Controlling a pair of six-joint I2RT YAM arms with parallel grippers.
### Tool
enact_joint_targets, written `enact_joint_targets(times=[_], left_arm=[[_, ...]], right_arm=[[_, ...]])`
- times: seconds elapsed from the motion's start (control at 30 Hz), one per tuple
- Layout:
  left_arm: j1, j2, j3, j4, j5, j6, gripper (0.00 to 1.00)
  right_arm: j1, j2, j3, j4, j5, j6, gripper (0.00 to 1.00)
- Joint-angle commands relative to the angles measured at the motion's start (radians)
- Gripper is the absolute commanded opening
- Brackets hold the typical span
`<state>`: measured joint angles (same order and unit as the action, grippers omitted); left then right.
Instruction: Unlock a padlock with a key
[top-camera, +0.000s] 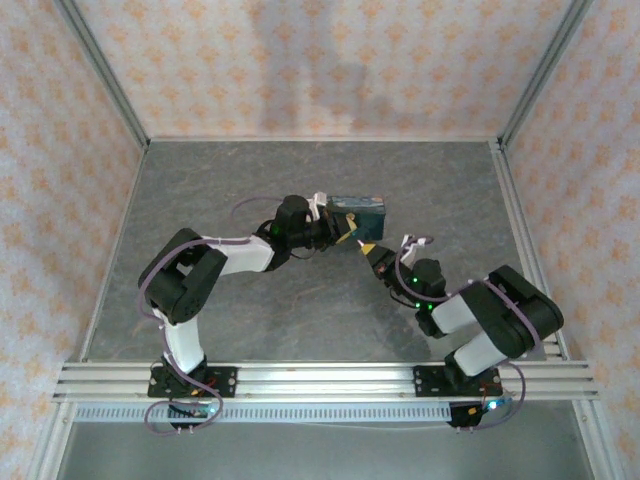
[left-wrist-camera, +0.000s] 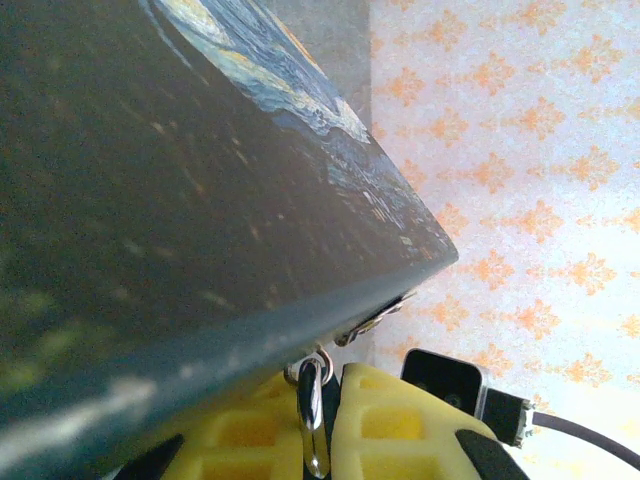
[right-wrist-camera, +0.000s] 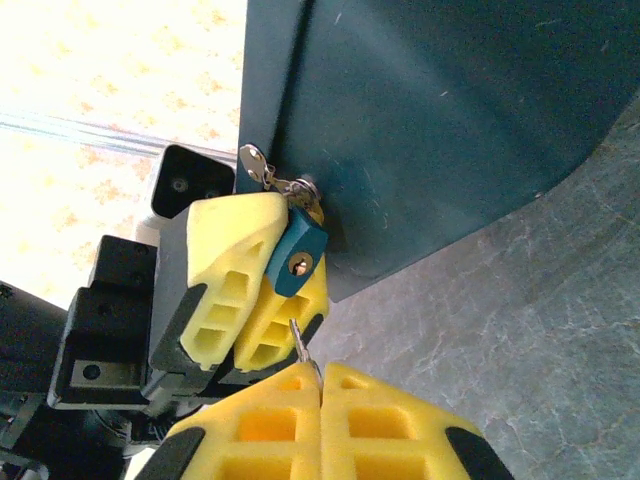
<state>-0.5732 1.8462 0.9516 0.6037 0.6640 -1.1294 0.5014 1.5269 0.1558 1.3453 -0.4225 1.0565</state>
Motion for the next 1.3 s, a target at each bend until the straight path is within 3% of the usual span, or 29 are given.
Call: enact_joint_targets(times=[0.0, 1.27], left_arm=[[0.013, -0.002, -0.008, 0.117, 0.026, -0.009, 0.00], [0.014, 0.017, -0.025, 0.203, 0.036, -0.044, 0.00]], right_arm=[[0.000, 0.007, 0.028, 0.060, 0.012, 0.016, 0.00], [-0.013, 0.059, 0.077, 0.060, 0.015, 0.110, 0.00]])
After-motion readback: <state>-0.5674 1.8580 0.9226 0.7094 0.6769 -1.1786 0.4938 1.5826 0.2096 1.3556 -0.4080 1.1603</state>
